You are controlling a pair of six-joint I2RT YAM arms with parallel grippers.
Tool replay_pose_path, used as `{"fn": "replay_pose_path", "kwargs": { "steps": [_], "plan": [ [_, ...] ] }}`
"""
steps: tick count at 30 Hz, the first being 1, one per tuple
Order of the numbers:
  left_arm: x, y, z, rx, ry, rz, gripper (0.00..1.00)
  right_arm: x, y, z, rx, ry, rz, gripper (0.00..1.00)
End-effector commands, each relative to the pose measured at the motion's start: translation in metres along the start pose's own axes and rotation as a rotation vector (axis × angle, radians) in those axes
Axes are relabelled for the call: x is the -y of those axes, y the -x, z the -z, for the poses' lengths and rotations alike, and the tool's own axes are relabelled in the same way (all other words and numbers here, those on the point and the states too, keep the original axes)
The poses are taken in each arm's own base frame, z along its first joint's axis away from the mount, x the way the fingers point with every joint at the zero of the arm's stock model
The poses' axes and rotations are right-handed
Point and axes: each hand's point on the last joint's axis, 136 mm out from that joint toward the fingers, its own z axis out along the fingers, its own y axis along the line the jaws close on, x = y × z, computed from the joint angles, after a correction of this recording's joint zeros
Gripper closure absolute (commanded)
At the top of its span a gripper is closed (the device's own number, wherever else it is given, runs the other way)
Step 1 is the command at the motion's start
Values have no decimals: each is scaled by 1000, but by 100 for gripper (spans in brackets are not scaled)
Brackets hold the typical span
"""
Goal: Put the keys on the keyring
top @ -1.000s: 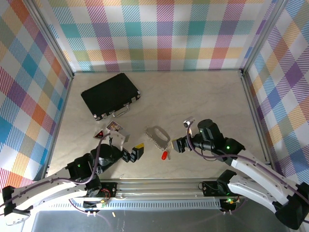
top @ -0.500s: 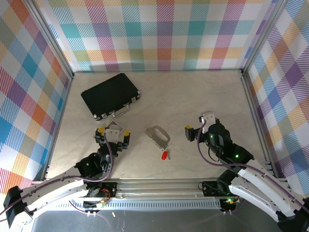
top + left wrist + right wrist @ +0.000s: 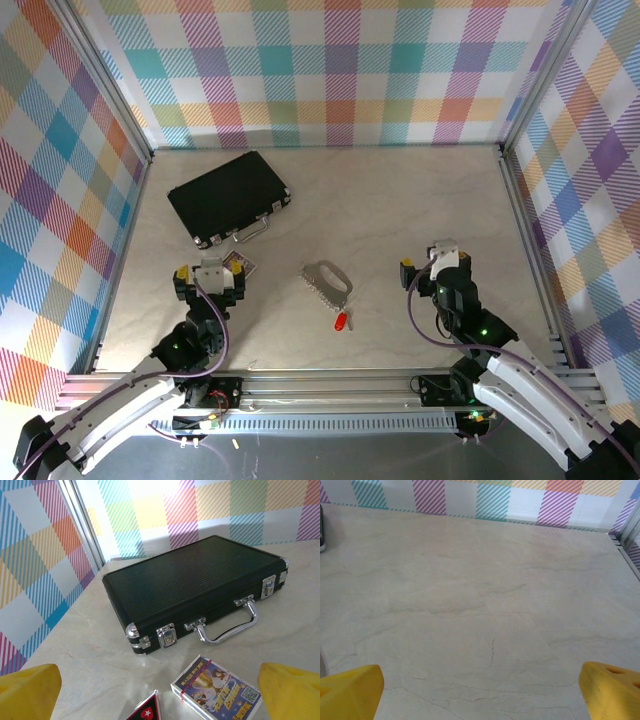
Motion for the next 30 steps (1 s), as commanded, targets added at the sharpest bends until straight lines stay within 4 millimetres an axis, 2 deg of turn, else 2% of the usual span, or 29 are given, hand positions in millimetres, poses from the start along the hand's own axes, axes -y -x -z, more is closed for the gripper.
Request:
{"fn": "replay_pose_path", "kwargs": {
  "steps": [1,6,11,16,25,30],
  "plan": [
    [-8,-4,-1,8,28,18,0,8,-1,-2,24,-37,4,1],
    [-12,-14,-2,-9,43,26,0,14,-5,-1,40,-59,26,1],
    [-24,-15,-3,-1,111,58,0,24,-17,-4,38,-107,26,1],
    [-22,-16,-6,-10,94,58,0,30,-34,-6,29,-126,11,1],
    [-21,-17,-12,-12,74,75,0,37,-40,-15,28,-142,-4,1],
    [-21,-18,-16,-19,70,85,0,34,-43,-25,-20,-125,3,1]
  ]
}}
